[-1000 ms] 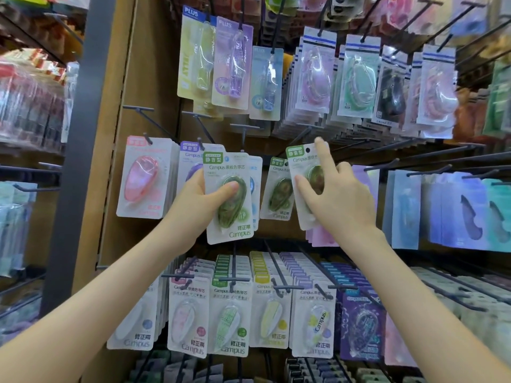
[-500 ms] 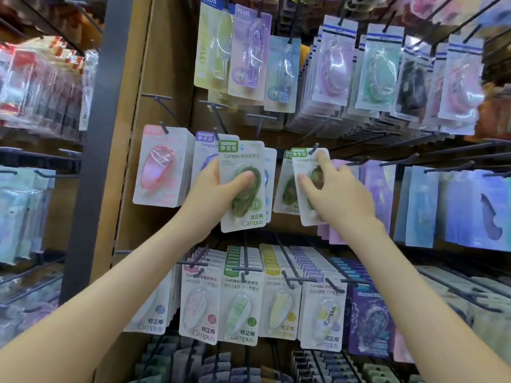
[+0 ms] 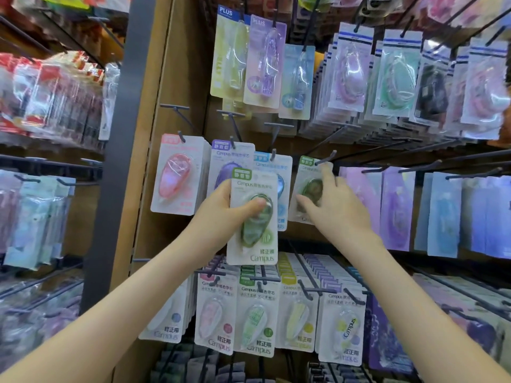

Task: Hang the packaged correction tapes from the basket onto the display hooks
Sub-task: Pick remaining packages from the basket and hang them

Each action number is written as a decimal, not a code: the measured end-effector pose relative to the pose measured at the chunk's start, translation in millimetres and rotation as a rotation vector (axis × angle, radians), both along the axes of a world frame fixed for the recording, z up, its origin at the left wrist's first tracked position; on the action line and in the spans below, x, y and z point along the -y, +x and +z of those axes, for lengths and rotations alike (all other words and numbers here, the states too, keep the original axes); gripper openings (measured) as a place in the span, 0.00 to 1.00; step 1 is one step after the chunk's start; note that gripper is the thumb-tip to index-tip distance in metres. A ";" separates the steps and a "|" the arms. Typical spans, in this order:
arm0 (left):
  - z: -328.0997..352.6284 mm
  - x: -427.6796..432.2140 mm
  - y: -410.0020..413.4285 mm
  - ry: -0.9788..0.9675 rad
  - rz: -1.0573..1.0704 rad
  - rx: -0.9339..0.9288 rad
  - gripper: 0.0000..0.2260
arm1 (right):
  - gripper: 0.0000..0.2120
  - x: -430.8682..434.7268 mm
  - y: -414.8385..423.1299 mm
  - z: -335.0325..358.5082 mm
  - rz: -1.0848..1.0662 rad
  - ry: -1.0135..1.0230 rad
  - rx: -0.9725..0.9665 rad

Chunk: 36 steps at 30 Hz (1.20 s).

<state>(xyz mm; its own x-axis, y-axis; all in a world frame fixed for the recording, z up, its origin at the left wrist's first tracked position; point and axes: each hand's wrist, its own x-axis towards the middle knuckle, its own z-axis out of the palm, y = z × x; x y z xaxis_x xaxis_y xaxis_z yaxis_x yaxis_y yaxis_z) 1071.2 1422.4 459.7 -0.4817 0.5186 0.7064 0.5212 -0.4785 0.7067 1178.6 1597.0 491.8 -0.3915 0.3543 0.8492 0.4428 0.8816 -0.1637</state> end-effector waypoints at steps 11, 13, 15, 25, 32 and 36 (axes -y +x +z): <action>16.2 -0.7 16.2 -0.416 -0.466 -0.030 0.10 | 0.29 8.9 47.4 -22.2 0.422 0.571 0.366; 14.8 -2.3 17.1 -0.399 -0.607 0.047 0.16 | 0.24 9.6 53.9 -23.2 0.430 0.523 0.307; 10.9 -5.3 15.1 -0.347 -0.682 0.131 0.23 | 0.25 9.1 58.3 -25.0 0.416 0.512 0.276; 19.1 -5.1 26.6 -0.449 -0.320 -0.081 0.11 | 0.38 11.6 72.3 -27.1 0.508 0.461 0.374; 31.2 -5.4 32.2 -0.199 -0.427 -0.025 0.13 | 0.32 9.8 68.9 -19.0 0.244 0.604 -0.005; 24.7 -18.8 21.4 0.085 0.502 -0.539 0.13 | 0.31 -1.9 70.1 1.6 0.238 0.257 -0.157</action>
<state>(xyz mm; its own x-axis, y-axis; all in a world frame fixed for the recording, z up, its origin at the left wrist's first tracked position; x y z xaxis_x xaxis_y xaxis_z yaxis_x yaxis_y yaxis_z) 1092.6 1441.2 484.4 -0.2216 0.2600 0.9398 0.9558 -0.1332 0.2622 1248.6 1598.9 493.4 -0.2957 0.0372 0.9546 0.2080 0.9778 0.0264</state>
